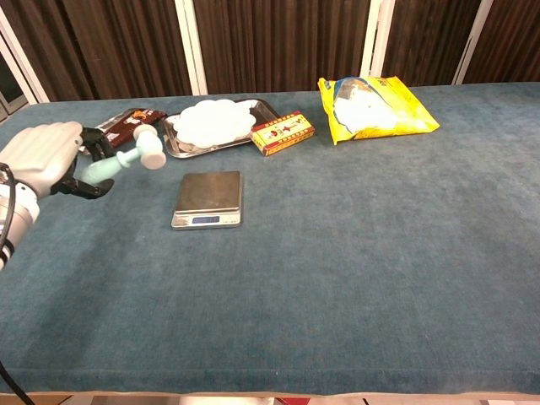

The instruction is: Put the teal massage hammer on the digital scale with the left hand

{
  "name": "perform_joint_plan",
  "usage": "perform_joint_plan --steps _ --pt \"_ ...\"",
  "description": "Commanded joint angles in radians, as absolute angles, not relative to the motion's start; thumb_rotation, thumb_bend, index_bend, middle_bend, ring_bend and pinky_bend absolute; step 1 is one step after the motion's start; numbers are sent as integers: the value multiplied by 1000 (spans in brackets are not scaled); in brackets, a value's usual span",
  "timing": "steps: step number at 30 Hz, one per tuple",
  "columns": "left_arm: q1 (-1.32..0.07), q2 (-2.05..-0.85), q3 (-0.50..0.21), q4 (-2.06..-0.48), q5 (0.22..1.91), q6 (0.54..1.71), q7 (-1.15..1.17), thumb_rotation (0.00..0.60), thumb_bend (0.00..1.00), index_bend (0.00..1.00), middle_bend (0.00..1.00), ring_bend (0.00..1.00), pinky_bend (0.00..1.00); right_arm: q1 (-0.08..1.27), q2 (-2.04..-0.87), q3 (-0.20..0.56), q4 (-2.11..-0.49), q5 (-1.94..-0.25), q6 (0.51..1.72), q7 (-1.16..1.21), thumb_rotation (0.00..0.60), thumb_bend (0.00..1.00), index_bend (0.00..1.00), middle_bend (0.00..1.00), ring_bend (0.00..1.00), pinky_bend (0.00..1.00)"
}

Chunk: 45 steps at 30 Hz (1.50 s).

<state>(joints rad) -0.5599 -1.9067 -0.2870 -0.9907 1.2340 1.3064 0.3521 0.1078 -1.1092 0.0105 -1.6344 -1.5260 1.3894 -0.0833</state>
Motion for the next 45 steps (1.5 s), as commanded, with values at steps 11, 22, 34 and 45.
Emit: perform_joint_plan --steps 11,22,34,45 --pt "-625 -2002 -305 -947 1208 1266 470 600 399 684 706 799 671 107 -1101 4 -1636 -1535 1391 -69 600 210 0 0 0 0" --pt "-693 -2081 -328 -872 1185 1216 495 600 398 638 662 799 671 115 -1104 0 -1637 -1530 1368 -78 600 210 0 0 0 0" --pt "-690 -2083 -308 -891 1183 1204 515 600 395 422 530 790 669 112 -1098 0 -1633 -1530 1376 -63 600 210 0 0 0 0" --pt "-700 -2069 -305 -912 1198 1208 509 600 393 328 405 784 670 111 -1095 -3 -1634 -1534 1378 -59 600 211 0 0 0 0"
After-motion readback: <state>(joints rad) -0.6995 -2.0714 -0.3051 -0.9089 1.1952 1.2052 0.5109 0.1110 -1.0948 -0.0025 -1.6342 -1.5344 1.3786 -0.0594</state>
